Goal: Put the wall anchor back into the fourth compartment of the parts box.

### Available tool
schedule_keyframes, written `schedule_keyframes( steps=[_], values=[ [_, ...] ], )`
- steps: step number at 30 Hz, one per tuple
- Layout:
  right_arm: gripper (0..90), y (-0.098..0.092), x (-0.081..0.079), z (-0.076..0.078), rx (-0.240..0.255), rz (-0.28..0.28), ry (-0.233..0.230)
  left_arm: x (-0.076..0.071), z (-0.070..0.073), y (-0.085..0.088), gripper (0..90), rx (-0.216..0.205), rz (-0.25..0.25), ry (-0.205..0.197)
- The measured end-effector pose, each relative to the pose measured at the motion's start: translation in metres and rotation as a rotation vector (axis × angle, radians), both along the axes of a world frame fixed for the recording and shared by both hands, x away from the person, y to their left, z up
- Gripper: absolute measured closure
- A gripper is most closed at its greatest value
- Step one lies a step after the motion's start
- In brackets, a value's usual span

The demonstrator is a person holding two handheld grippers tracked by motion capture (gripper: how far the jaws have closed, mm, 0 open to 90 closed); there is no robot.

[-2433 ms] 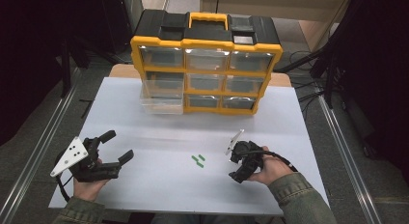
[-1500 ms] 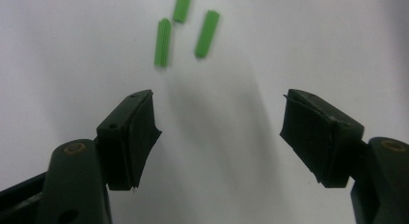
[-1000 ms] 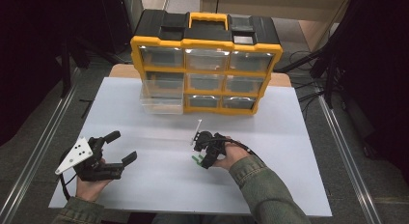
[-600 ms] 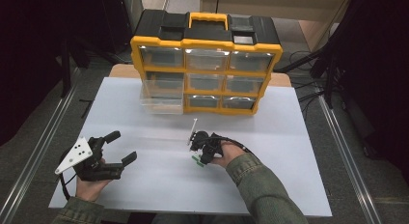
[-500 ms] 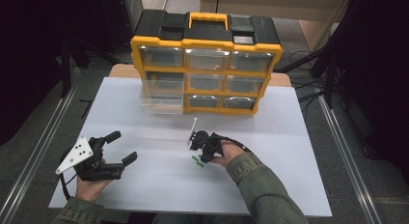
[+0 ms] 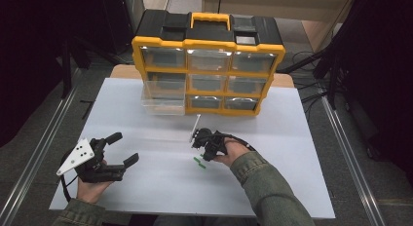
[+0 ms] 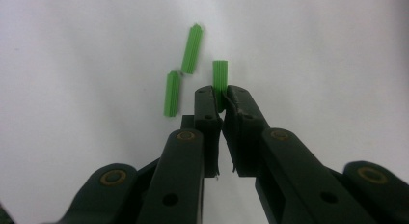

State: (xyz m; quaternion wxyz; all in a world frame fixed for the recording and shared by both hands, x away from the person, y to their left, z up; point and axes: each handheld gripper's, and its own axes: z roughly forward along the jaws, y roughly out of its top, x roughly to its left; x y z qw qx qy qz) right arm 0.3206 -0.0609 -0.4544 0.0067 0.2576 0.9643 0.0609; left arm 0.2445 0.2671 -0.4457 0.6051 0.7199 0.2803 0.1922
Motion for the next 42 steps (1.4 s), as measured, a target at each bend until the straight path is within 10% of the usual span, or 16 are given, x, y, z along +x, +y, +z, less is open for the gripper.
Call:
schedule_keyframes(
  steps=[22,42],
  values=[
    [84.3,0.011,0.008,0.111,0.039,0.067,-0.042,0.0,-0.001,-0.002,9.0,0.008,-0.015,0.004],
    [83.8,0.065,0.061,0.198,-0.001,0.074,-0.163,-0.002,-0.001,-0.001,9.0,0.027,-0.021,-0.002]
  ],
)
